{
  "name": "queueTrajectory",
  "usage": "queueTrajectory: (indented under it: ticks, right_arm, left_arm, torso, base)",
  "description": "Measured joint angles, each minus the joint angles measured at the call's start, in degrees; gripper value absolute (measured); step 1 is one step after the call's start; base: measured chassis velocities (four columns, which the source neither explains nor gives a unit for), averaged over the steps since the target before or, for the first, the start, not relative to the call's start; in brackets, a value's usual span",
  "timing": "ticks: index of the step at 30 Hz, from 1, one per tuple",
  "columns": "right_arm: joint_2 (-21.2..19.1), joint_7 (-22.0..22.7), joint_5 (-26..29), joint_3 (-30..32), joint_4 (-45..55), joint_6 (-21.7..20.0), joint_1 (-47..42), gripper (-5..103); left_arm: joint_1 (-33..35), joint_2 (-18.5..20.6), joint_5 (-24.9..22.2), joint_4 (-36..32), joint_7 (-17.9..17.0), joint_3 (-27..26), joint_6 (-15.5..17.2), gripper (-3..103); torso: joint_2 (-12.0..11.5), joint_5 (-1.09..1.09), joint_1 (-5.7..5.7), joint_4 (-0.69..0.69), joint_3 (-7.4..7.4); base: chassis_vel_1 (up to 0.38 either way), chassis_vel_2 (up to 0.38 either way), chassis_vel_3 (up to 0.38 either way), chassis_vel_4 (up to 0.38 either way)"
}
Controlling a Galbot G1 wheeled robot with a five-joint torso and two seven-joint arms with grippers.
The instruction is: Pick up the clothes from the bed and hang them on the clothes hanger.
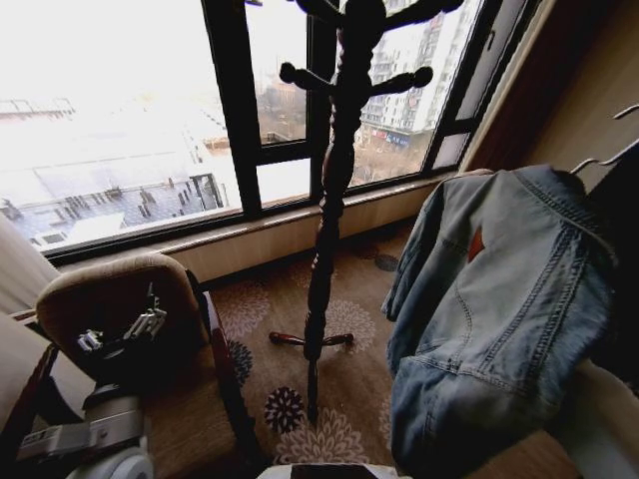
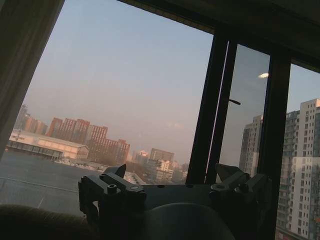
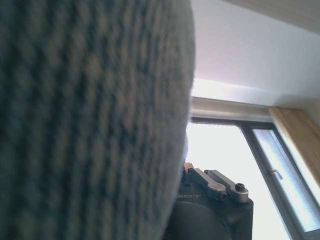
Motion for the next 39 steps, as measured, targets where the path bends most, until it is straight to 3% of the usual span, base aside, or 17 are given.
queueTrajectory:
  ticks: [7, 16, 24, 32, 39]
  right_arm:
    - [-3.5, 0.0, 0.7, -13.4, -5.8, -0.7, 12.8, 21]
    - [-7.8, -0.2, 4.5, -26.3, -10.2, -1.4, 27.3, 21]
    - [-8.9, -0.2, 5.9, -29.6, -7.1, -2.4, 29.0, 21]
    - [-11.1, 0.3, 11.8, -33.0, -1.8, -3.4, 32.9, 21]
    - [-13.3, 3.7, 16.2, -29.8, 3.4, -4.1, 31.3, 21]
  left_arm:
    - [0.0, -0.1, 0.0, 0.0, 0.0, -0.4, -0.2, 100]
    - [-0.7, -0.5, -0.1, 0.2, 0.0, -0.5, -0.4, 100]
    - [-1.2, -0.3, -0.1, 0.7, 0.0, -0.5, -0.5, 100]
    - [-1.5, -0.4, -0.1, 1.1, 0.1, -0.2, -0.6, 100]
    - [-1.7, 0.0, -0.3, 1.4, 0.1, -0.5, -0.8, 100]
  torso:
    - [0.0, 0.01, 0.01, 0.01, 0.01]
    - [0.0, -0.01, 0.01, 0.02, 0.0]
    - [0.0, 0.0, 0.01, 0.0, 0.0]
    - [0.0, -0.01, 0.0, 0.01, 0.0]
    - [0.0, 0.0, 0.0, 0.0, 0.0]
  base:
    - [0.0, 0.0, 0.0, 0.0]
    - [0.0, 0.0, 0.0, 0.0]
    - [0.0, 0.0, 0.0, 0.0]
    - [0.0, 0.0, 0.0, 0.0]
    - [0.0, 0.0, 0.0, 0.0]
